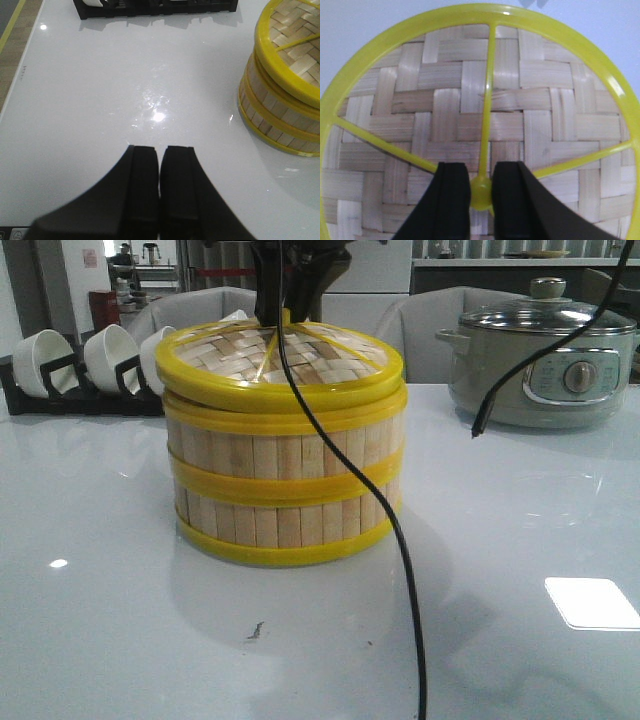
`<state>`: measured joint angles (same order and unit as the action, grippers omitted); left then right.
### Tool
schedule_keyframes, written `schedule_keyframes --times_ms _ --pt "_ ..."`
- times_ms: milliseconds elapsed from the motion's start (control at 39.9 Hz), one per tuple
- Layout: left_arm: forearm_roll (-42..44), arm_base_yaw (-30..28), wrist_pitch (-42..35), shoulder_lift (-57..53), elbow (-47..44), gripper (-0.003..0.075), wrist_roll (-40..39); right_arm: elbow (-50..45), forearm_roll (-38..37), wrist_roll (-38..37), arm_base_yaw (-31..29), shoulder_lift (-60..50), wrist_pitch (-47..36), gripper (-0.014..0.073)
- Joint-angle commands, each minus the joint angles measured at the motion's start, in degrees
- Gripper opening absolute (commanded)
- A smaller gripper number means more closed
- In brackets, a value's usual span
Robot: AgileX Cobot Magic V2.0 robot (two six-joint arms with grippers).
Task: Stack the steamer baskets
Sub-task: 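Lower the lid onto the top basket and open the right gripper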
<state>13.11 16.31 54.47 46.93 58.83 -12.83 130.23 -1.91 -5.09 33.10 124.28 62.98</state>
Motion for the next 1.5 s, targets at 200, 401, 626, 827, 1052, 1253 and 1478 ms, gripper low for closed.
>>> schedule_keyframes --times_ms 200,401,626,827,1052,1253,1478 --pt "0.80 -0.15 -4.16 -0.34 1.53 0.0091 -0.61 2.23 -0.51 0.92 0.04 -2.86 -0.49 0.0057" --pt "0.80 -0.15 -4.16 -0.34 1.53 0.0091 -0.61 2.23 -0.51 0.92 0.04 -2.98 -0.35 0.0057" --pt "0.80 -0.15 -4.16 -0.34 1.53 0.0091 -0.61 2.50 -0.51 0.92 0.04 -3.05 -0.29 0.0057" --pt "0.80 -0.15 -4.16 -0.34 1.53 0.0091 -0.61 2.50 -0.51 0.92 0.04 -2.88 -0.49 0.0057" --pt "0.80 -0.15 -4.16 -0.34 1.53 0.0091 -0.61 2.50 -0.51 0.92 0.04 -2.82 -0.54 0.0057" --pt "0.80 -0.15 -4.16 -0.34 1.53 0.0091 -0.61 2.50 -0.51 0.92 0.04 -2.82 -0.62 0.0137" --pt "0.80 -0.15 -4.16 -0.34 1.53 0.0091 -0.61 2.50 -0.51 0.92 0.04 -2.82 -1.25 0.0299"
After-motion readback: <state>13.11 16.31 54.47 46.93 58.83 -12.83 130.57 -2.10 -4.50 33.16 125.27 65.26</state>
